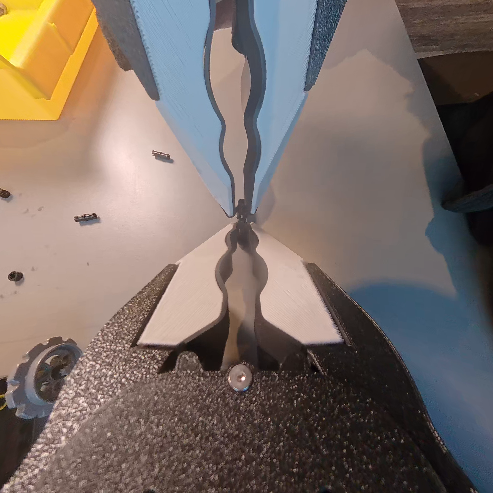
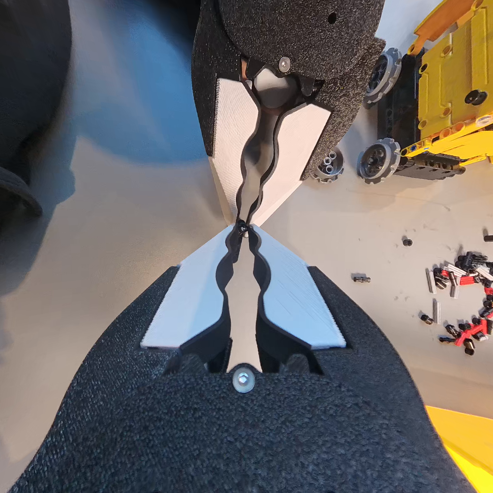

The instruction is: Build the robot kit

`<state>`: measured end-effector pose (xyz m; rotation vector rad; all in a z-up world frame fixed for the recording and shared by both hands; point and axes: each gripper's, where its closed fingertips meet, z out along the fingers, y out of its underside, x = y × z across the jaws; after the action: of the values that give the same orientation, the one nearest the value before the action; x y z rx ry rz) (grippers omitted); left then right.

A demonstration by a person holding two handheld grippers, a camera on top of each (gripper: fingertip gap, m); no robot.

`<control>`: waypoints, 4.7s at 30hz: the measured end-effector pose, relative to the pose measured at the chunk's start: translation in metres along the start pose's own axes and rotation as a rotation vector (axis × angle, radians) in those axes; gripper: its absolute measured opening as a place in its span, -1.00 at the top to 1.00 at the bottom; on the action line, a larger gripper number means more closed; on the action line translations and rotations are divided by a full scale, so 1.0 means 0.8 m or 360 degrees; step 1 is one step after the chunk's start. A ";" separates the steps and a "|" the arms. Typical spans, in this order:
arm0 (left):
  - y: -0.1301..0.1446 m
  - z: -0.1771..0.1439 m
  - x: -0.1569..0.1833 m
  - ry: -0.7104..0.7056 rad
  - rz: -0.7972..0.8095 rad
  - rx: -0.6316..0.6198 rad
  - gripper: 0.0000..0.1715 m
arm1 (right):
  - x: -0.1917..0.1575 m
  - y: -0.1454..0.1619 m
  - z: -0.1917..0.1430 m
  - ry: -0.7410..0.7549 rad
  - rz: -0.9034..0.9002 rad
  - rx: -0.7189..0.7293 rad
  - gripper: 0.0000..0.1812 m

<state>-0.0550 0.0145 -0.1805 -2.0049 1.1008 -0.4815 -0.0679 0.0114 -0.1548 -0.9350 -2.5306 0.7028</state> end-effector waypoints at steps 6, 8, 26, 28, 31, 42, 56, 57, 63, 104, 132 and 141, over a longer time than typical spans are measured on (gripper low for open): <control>0.000 0.000 0.000 0.0002 -0.0004 -0.0003 0.98 | -0.001 0.002 0.003 -0.0024 -0.0038 -0.0037 0.92; 0.001 0.001 0.000 0.0005 -0.0004 -0.0007 0.98 | -0.001 0.002 0.003 -0.0025 -0.0043 -0.0042 0.92; 0.001 0.002 0.000 0.0054 -0.0010 -0.0013 0.99 | -0.004 0.005 0.003 -0.0232 -0.0330 -0.0088 0.92; 0.002 0.002 0.000 0.0062 -0.0010 -0.0013 0.99 | -0.004 0.005 0.003 -0.0270 -0.0360 -0.0081 0.92; 0.002 0.002 0.000 0.0069 -0.0010 -0.0013 0.98 | -0.005 0.004 0.004 -0.0313 -0.0405 -0.0029 0.92; 0.001 0.002 -0.001 0.0115 -0.0004 -0.0014 0.99 | -0.004 0.004 0.004 -0.0435 -0.0468 0.0153 0.93; 0.002 0.001 0.002 0.0183 0.0000 -0.0015 0.99 | -0.005 0.005 0.005 -0.0456 -0.0555 0.0173 0.93; 0.002 0.001 0.001 0.0184 -0.0001 -0.0015 0.99 | -0.005 0.005 0.005 -0.0467 -0.0569 0.0148 0.93; 0.002 0.001 0.002 0.0224 -0.0033 -0.0019 0.99 | -0.005 0.005 0.005 -0.0518 -0.0675 0.0028 0.93; 0.016 -0.005 -0.008 0.0199 -0.0083 -0.0067 0.82 | 0.003 0.009 0.011 -0.0297 -0.0315 0.0009 0.92; 0.021 -0.001 -0.008 0.0063 0.0067 -0.0147 0.95 | -0.003 0.020 0.029 -0.0228 -0.0203 -0.0066 0.93; 0.020 -0.002 -0.008 0.0069 0.0083 -0.0108 0.92 | -0.003 0.020 0.029 -0.0225 -0.0147 -0.0048 0.93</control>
<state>-0.0682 0.0138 -0.1919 -2.0273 1.2075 -0.4684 -0.0692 0.0126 -0.1829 -0.7977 -2.6952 0.7274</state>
